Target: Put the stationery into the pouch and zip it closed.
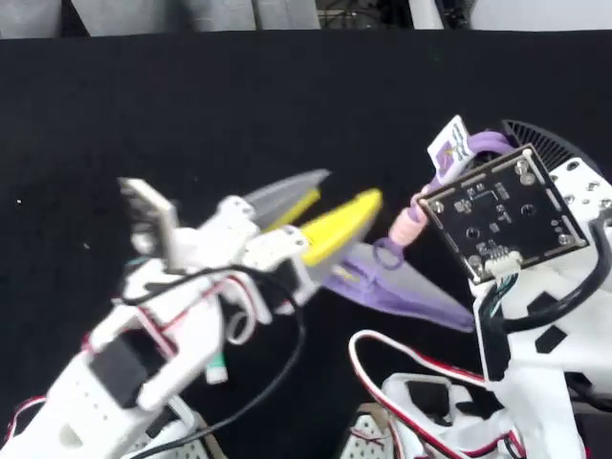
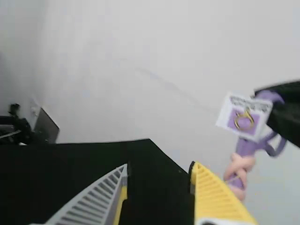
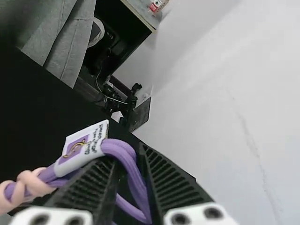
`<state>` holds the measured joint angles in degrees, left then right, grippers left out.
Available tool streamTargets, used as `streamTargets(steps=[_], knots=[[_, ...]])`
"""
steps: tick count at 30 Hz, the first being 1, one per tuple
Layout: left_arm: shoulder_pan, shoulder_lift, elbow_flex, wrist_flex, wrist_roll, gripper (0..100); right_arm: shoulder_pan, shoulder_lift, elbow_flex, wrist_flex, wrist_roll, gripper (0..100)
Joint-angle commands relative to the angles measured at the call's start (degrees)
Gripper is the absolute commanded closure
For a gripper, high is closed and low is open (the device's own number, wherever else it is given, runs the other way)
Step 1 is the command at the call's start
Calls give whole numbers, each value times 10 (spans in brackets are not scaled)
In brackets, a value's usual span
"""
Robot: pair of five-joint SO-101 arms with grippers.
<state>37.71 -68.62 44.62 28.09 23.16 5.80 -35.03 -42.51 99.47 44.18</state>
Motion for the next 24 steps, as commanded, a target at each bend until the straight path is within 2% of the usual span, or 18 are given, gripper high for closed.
streamTargets(steps=[1, 6, 9, 12, 16, 20, 24], knots=[[-132, -8, -166, 91, 1, 777, 9, -3, -3, 2, 4, 987], [-349, -7, -256, 178, 38, 777, 9, -3, -3, 2, 4, 987], [-421, 2, -253, 260, 49, 775, 9, -3, -3, 2, 4, 987], [-422, 51, -214, 307, 17, 775, 9, -3, -3, 2, 4, 987], [-417, 145, -167, 328, -13, 775, 9, -3, -2, 2, 4, 987], [-356, 236, -127, 328, -15, 775, 9, -3, -2, 2, 4, 987], [-261, 320, -114, 318, -13, 775, 9, -3, 0, 2, 4, 987]])
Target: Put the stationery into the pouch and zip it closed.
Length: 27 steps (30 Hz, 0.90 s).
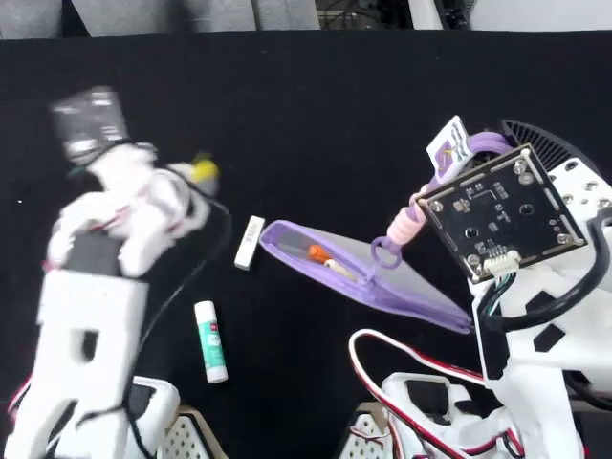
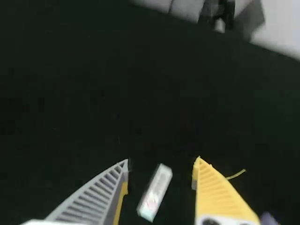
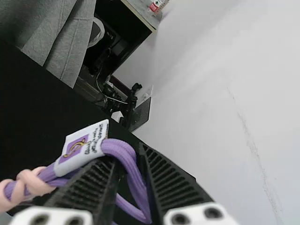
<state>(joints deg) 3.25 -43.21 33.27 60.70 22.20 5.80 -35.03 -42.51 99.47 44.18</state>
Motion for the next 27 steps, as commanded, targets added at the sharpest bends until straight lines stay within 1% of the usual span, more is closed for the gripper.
streamTargets(steps=[1, 3, 9, 11, 14, 16, 19, 24, 25, 27], knots=[[101, 88, 0, -18, -4, 775, 9, -3, 0, 2, 4, 987], [116, 136, 0, -42, -3, 775, 9, -3, 0, 2, 4, 987], [100, 294, -15, -129, -7, 775, 9, -3, 0, 2, 4, 987], [100, 343, -37, -133, -9, 775, 7, -3, 1, 2, 4, 987], [101, 411, -74, -132, -60, 780, 7, -3, 1, 2, 4, 987], [101, 449, -91, -133, -78, 780, 7, -3, 1, 3, 4, 987], [98, 491, -112, -133, -79, 780, 6, -3, 1, 3, 4, 987], [101, 518, -123, -137, -80, 782, 6, -3, 1, 3, 4, 987], [102, 518, -122, -137, -83, 792, 6, -3, 1, 3, 4, 987], [102, 518, -122, -137, -85, 846, 6, -3, 1, 3, 4, 987]])
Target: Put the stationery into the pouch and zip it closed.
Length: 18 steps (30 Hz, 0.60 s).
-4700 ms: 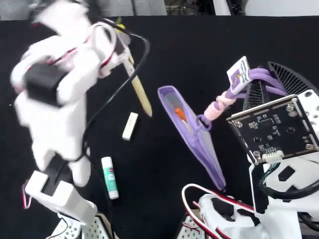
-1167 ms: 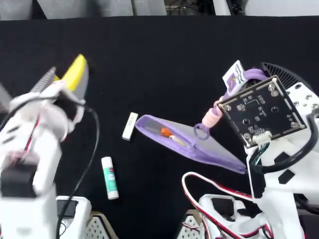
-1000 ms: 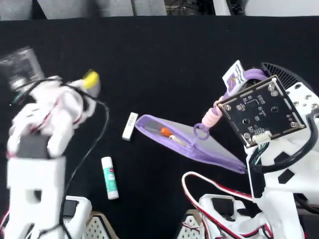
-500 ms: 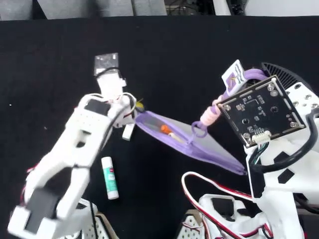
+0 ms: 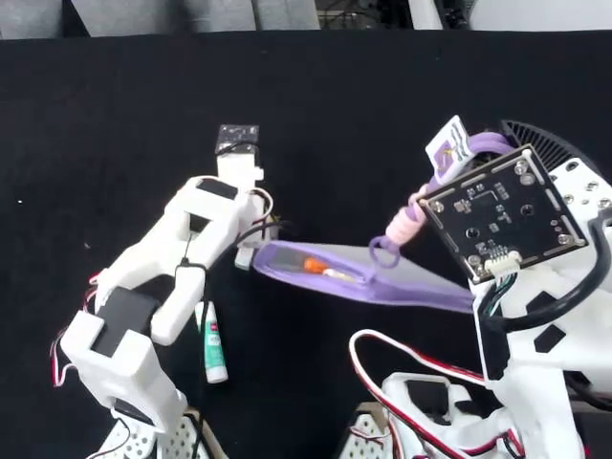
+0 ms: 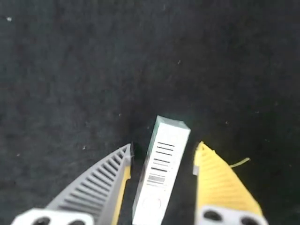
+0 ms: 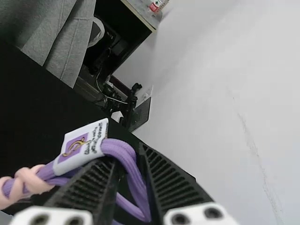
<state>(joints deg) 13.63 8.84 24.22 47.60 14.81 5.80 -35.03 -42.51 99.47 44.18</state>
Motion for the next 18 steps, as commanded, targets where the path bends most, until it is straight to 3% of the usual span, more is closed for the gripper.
streamTargets(steps=[1, 6, 12, 18], knots=[[-2, 1, -32, -7, -12, 873, 6, -3, 1, 3, 4, 987], [11, 11, -28, -5, -81, 947, 6, -3, 1, 3, 4, 987], [13, 6, -45, 1, -91, 971, 6, -3, 1, 4, 4, 987], [-14, -140, -125, 112, -91, 971, 6, -3, 1, 4, 4, 987]])
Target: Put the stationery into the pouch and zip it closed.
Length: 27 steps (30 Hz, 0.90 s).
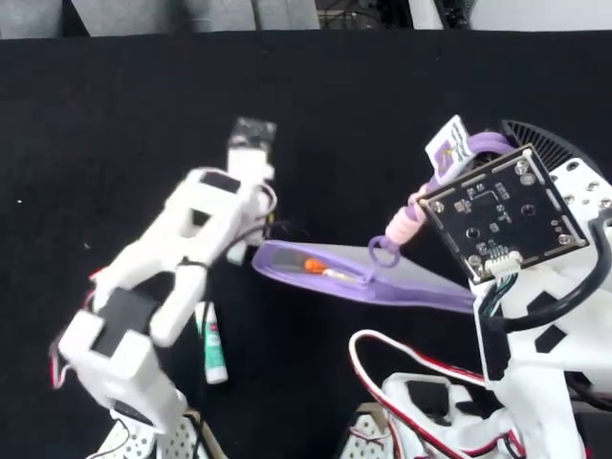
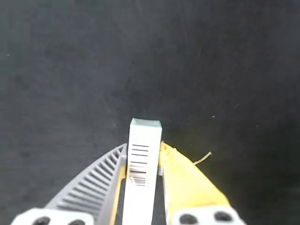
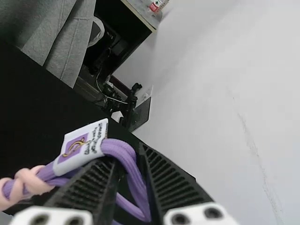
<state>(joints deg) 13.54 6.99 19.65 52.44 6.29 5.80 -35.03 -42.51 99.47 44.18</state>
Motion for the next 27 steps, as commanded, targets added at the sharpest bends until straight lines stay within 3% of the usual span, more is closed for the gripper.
streamTargets(steps=[1, 7, 12, 15, 22, 27], knots=[[-14, -157, -95, 80, -6, 971, 6, -3, 1, 4, 4, 987], [-8, -383, -144, 102, -6, 971, 8, -3, 0, 4, 4, 987], [-7, -539, -99, 43, -2, 971, 7, -3, 0, 5, 4, 987], [14, -616, -20, 2, 25, 971, 7, -3, 0, 5, 4, 987], [145, -855, 246, -155, 64, 971, 9, -3, 0, 5, 4, 987], [161, -1034, 409, -269, 67, 971, 9, -3, 0, 5, 4, 987]])
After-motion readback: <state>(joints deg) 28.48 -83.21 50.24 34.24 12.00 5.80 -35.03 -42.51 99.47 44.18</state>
